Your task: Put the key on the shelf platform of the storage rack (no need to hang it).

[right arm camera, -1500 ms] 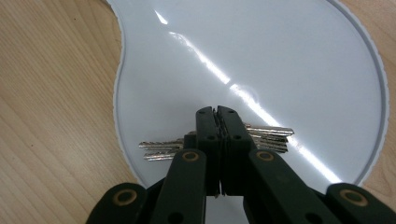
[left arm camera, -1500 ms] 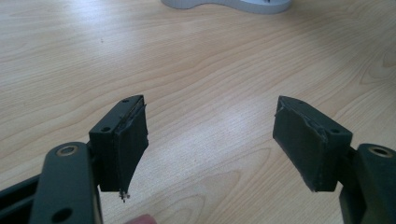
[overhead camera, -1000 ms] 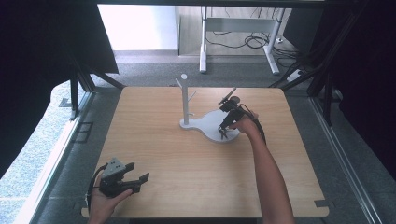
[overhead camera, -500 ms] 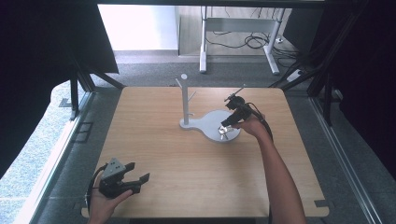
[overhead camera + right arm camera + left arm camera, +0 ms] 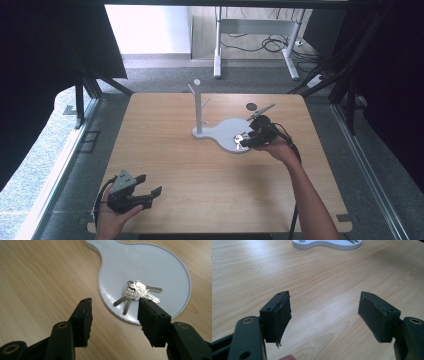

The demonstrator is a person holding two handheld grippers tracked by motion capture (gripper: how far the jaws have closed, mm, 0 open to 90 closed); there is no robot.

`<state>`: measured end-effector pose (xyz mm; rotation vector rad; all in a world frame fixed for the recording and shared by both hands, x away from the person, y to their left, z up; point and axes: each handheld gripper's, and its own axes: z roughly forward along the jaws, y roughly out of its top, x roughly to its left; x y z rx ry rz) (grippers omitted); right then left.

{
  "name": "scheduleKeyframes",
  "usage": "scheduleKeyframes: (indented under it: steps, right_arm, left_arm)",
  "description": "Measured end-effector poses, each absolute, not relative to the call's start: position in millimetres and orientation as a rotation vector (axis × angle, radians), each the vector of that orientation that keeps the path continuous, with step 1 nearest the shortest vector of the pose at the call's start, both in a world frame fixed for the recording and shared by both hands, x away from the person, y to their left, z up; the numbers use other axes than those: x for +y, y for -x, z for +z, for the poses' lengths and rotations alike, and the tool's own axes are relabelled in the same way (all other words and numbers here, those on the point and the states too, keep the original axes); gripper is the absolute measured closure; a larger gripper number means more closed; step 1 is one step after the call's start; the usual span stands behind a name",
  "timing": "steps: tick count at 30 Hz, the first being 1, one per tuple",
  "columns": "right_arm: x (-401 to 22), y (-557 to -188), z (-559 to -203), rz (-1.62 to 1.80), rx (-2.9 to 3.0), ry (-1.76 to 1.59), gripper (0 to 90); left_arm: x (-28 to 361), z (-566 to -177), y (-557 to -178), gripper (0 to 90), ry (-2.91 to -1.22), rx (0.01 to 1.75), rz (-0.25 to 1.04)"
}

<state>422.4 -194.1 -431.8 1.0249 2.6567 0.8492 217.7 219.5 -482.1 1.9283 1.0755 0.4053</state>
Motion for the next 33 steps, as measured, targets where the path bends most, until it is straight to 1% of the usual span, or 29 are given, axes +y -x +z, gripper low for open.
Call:
scheduleKeyframes:
  steps: [4, 13, 21, 26, 33]
  right_arm:
    - [-203.7, -408.0, -438.3, 0.9, 2.639, -1.029, 45.7]
    - [-232.7, -363.5, -454.5, 1.016, 2.589, -1.003, 46.1]
    - [-253.7, -329.3, -479.6, 1.047, 2.559, -1.028, 46.5]
    - [-261.7, -312.5, -495.9, 1.051, 2.538, -1.058, 47.1]
    - [-263.4, -303.4, -509.4, 1.012, 2.577, -1.068, 47.5]
  left_arm:
    - [218.2, -480.8, -216.7, 26.4, -1.929, 1.071, 0.41]
    - [212.8, -481.5, -216.8, 26.4, -1.942, 1.064, 0.409]
    - [209.9, -484.0, -217.4, 26.4, -1.955, 1.066, 0.406]
    - [209.5, -484.4, -217.5, 26.4, -1.955, 1.069, 0.409]
    - [207.4, -485.8, -217.9, 26.4, -1.968, 1.062, 0.409]
